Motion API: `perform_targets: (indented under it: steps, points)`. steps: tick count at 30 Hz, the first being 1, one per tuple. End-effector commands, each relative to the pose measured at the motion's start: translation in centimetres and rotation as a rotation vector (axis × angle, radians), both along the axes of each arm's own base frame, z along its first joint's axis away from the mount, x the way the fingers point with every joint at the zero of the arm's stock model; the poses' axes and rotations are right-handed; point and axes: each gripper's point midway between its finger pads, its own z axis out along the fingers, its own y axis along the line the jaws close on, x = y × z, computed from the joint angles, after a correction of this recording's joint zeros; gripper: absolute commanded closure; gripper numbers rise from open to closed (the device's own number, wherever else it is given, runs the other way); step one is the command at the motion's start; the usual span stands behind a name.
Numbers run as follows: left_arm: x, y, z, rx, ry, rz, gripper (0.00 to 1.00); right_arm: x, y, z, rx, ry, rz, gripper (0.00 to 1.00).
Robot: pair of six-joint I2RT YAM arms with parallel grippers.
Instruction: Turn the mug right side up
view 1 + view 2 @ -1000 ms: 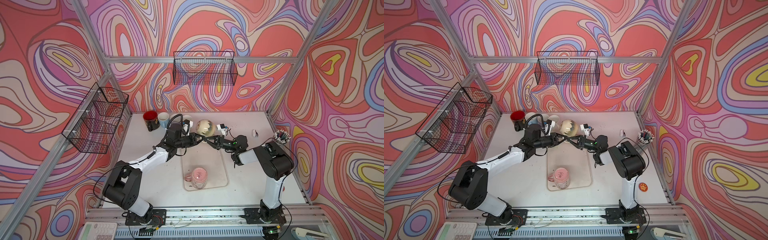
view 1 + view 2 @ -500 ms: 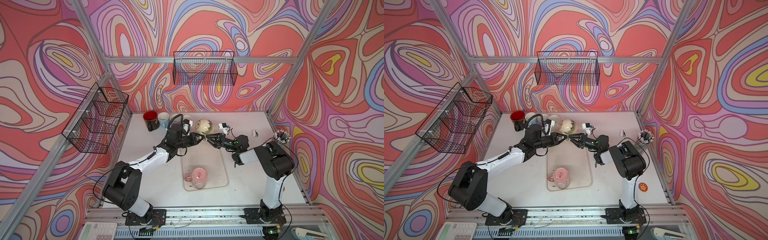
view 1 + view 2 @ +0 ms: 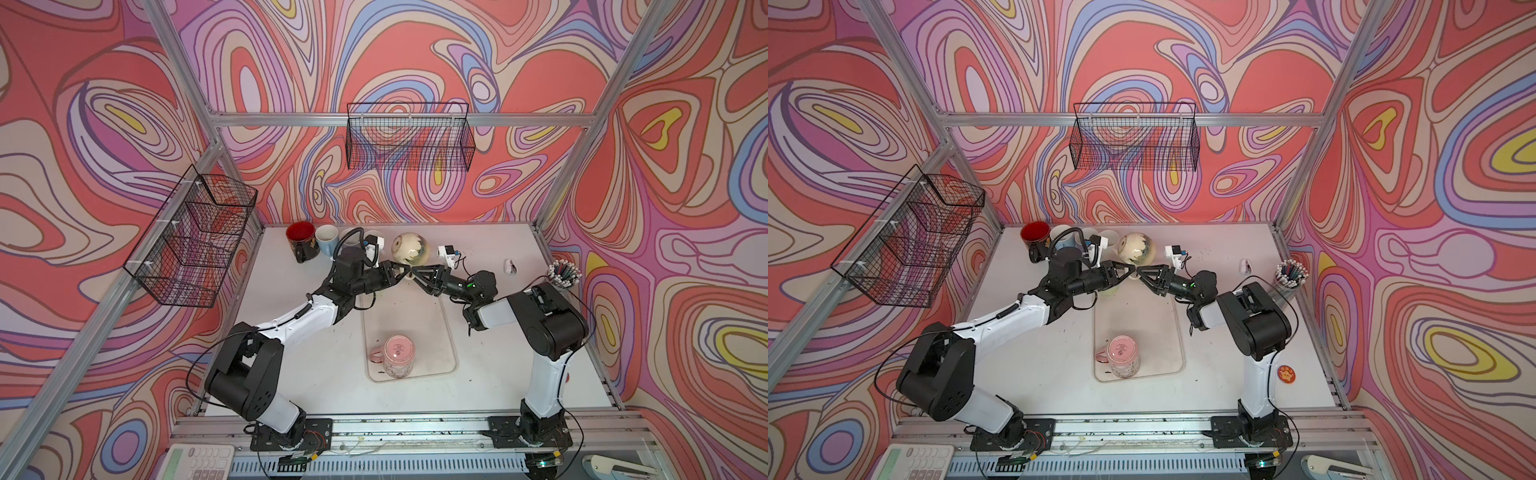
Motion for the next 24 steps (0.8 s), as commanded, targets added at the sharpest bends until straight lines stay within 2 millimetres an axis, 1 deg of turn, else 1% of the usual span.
perform_targets:
  steps: [1, 3, 6, 11, 16, 18, 21, 22, 24]
  points:
    - [0.3, -0.9, 7.5, -0.141, -0.211, -0.028, 1.00, 0.3, 0.2, 0.1, 0.008, -0.023, -0.010, 0.48]
    - [0.3, -1.0, 7.7, -0.151, -0.213, -0.034, 1.00, 0.3, 0.3, 0.3, 0.010, -0.028, -0.009, 0.48]
    - [0.1, -1.3, 7.4, -0.157, -0.207, -0.043, 1.00, 0.4, 0.3, 0.7, 0.015, -0.035, -0.010, 0.48]
    - [0.1, -1.5, 6.4, -0.160, -0.197, -0.043, 1.00, 0.7, 0.4, 1.5, 0.028, -0.046, -0.007, 0.53]
    - [0.2, -1.5, 6.2, -0.168, -0.196, -0.043, 1.00, 0.9, 0.5, 2.1, 0.039, -0.051, -0.004, 0.55]
    - [0.2, -1.6, 6.2, -0.172, -0.197, -0.045, 1.00, 1.0, 0.5, 2.2, 0.040, -0.051, -0.004, 0.58]
    - [0.2, -1.7, 5.9, -0.170, -0.191, -0.048, 1.00, 1.0, 0.5, 2.1, 0.040, -0.048, -0.003, 0.67]
    - [0.1, -1.7, 5.9, -0.170, -0.190, -0.049, 1.00, 1.0, 0.5, 2.0, 0.039, -0.047, -0.004, 0.73]
    - [0.1, -1.7, 5.5, -0.166, -0.183, -0.051, 1.00, 1.0, 0.5, 1.9, 0.039, -0.043, -0.005, 0.89]
